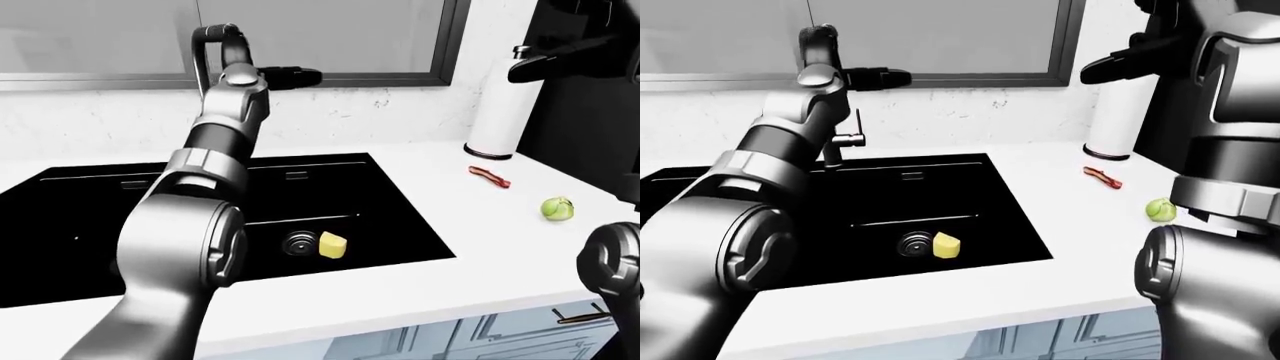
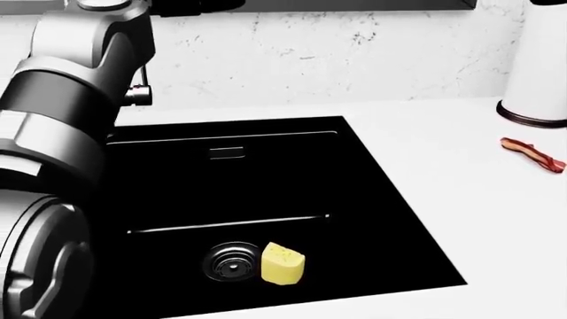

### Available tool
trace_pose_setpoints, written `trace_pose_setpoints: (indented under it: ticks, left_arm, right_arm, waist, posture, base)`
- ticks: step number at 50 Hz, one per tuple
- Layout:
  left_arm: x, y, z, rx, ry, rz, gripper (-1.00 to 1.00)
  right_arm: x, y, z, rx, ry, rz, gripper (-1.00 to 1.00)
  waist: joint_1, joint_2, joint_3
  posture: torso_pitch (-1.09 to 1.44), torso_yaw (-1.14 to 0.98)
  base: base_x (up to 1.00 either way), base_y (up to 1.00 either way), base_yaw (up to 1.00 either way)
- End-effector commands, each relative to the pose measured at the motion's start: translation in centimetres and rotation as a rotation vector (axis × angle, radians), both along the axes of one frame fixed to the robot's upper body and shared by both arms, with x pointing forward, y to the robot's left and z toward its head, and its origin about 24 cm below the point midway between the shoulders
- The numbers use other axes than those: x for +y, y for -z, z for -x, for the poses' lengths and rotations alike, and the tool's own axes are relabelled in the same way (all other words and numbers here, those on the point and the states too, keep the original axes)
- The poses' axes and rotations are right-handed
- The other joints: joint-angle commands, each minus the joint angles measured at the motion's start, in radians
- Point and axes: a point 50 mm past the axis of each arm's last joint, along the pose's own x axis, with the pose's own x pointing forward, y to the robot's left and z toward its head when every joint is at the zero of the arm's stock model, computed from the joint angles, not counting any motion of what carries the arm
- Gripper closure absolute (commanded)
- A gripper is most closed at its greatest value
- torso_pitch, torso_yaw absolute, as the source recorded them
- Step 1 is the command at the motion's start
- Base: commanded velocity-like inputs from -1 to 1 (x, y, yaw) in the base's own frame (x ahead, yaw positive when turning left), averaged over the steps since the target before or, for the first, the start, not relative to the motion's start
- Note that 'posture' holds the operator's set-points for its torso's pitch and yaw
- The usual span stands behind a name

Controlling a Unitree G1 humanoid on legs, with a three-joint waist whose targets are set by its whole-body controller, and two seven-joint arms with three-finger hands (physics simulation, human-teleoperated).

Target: Turn the sink spout to the right.

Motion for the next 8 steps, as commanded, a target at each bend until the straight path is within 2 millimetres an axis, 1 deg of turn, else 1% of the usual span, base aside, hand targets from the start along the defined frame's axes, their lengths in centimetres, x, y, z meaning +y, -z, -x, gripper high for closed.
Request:
trace_pose_setpoints:
  ticks: [1, 8]
  left_arm:
    - [-0.3, -2.93, 0.26, -0.107, 0.009, 0.002, -1.0]
    - [-0.52, -2.86, 0.27, -0.105, 0.014, 0.003, -1.0]
  right_arm:
    - [0.29, -1.92, 0.57, -0.081, -0.008, 0.025, -1.0]
    - [0.09, -1.78, 0.77, -0.082, -0.006, 0.022, -1.0]
  waist:
    - [0.0, -0.006, -0.011]
    - [-0.001, -0.007, -0.011]
  posture:
    - [-0.46, 0.0]
    - [-0.46, 0.0]
  base:
    - [0.0, 0.0, 0.0]
    - [0.0, 0.0, 0.0]
